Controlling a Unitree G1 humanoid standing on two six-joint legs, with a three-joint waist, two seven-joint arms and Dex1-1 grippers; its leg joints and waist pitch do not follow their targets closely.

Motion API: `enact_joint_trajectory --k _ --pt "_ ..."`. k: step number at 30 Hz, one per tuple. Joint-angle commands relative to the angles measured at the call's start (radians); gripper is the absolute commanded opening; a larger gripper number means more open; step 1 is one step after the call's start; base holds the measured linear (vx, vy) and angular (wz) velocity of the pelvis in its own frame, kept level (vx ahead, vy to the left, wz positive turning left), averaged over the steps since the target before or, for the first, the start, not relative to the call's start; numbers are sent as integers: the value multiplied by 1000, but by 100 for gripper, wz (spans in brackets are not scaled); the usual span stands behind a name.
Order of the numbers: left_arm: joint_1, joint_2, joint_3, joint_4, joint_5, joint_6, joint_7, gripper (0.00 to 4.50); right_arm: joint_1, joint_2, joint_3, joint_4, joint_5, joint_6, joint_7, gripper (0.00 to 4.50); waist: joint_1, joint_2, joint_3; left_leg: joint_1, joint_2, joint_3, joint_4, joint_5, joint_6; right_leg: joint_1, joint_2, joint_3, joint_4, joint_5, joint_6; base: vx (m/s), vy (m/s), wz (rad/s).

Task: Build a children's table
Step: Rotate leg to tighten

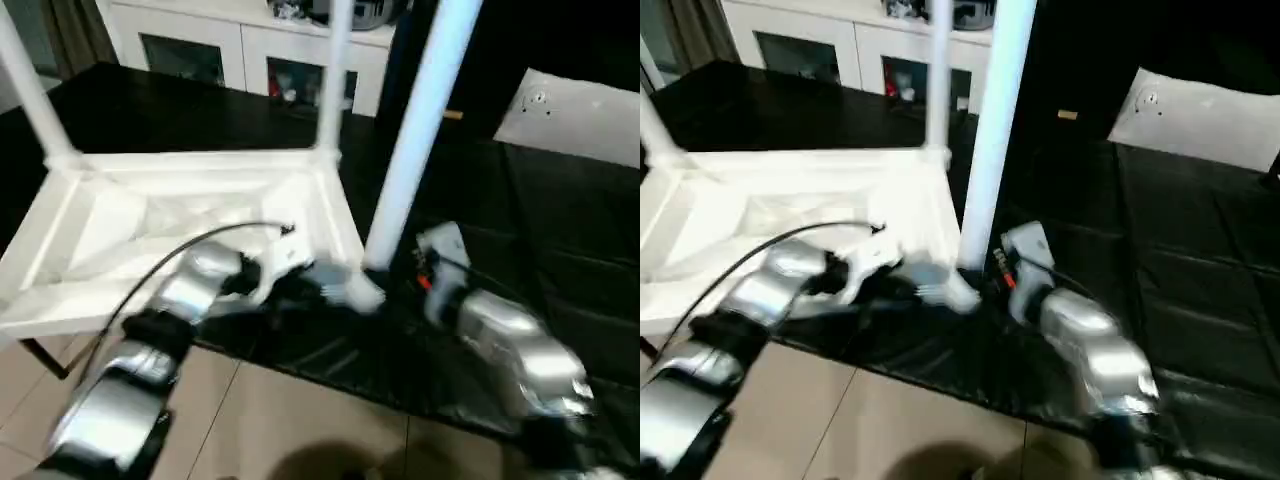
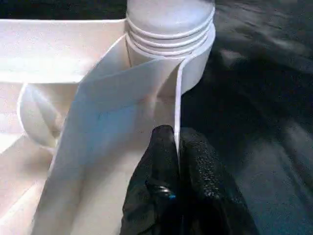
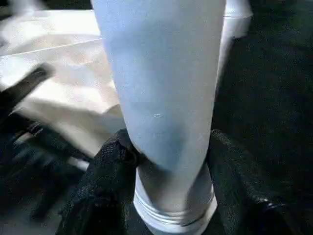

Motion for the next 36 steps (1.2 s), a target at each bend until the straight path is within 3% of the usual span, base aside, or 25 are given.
enact_joint_trajectory --k 1,3,5,6,8,10,11,14,16,20,21,22,25,27,31,36 --pt "-64 -99 36 33 -18 26 186 0 -8 106 70 79 -9 36 -80 188 0 4 -54 0 24 -15 -73 -231 18 37 -73 37 -107 -585 -37 0 0 0" --pt "-79 -114 44 47 -13 29 217 0 -16 130 60 93 -10 16 -106 258 1 4 -56 -2 28 -18 -77 -233 18 41 -77 39 -104 -560 -46 0 0 0" --pt "-88 -126 51 52 -15 32 225 0 -24 157 42 92 -4 -3 -146 258 5 9 -60 -5 33 -16 -80 -197 30 44 -78 50 -91 -453 -75 0 0 0" --pt "-88 -128 53 52 -17 31 226 0 -25 165 34 91 3 -8 -152 260 5 7 -60 -8 32 -15 -80 -187 33 47 -77 51 -87 -427 -85 0 0 0" --pt "-93 -131 55 62 -19 24 219 0 -26 172 22 75 10 -16 -151 300 8 11 -62 -6 33 -12 -79 -162 39 49 -77 57 -76 -348 -123 0 0 0" --pt "-90 -126 51 69 -15 12 202 0 -15 156 21 38 16 -29 -126 309 9 12 -64 -8 34 -10 -79 -136 46 55 -76 59 -67 -287 -146 0 0 0" --pt "-92 -124 50 76 -13 7 202 0 -12 152 19 27 16 -33 -118 309 12 17 -64 -8 33 -10 -78 -127 51 57 -77 60 -63 -263 -158 0 0 0" --pt "-81 -98 34 85 -3 -23 167 0 21 82 20 -31 31 -64 -36 347 16 14 -64 -11 34 -9 -78 -111 69 65 -77 60 -61 -227 -169 0 0 0" --pt "-70 -82 27 79 0 -35 136 0 41 41 16 -57 45 -80 18 357 13 13 -64 -16 34 -10 -77 -116 80 70 -78 59 -60 -235 -168 0 0 0" --pt "-45 -38 -4 62 10 -108 28 0 74 -101 4 -74 61 -113 177 401 12 10 -61 -11 35 -6 -75 -128 89 63 -77 59 -70 -296 -159 0 0 0" --pt "-45 -38 -4 62 10 -108 28 0 74 -101 4 -74 61 -113 177 401 14 11 -60 -12 35 -8 -75 -130 89 65 -77 59 -70 -304 -157 0 0 0" --pt "-32 -16 -19 53 8 -135 -40 0 89 -194 22 -73 47 -152 284 423 15 7 -61 -14 36 -6 -74 -130 90 64 -79 60 -69 -308 -154 0 0 0" --pt "-11 19 -53 39 11 -177 -148 0 90 -281 8 -67 78 -175 397 446 22 4 -60 -16 35 -6 -73 -122 102 67 -79 60 -68 -309 -155 0 0 0" --pt "-2 42 -77 31 19 -228 -204 0 87 -322 3 -68 96 -180 457 446 23 -1 -59 -13 36 -4 -72 -132 105 61 -79 59 -72 -343 -148 0 0 0" --pt "9 76 -95 17 11 -273 -308 0 96 -427 17 -87 139 -176 616 446 35 1 -56 -4 42 -4 -74 -156 101 54 -80 57 -79 -411 -132 0 0 0" --pt "26 111 -102 -31 -29 -290 -459 0 98 -507 62 -79 151 -202 754 446 46 -1 -58 -7 46 -5 -75 -143 96 56 -83 59 -70 -366 -147 0 0 0"
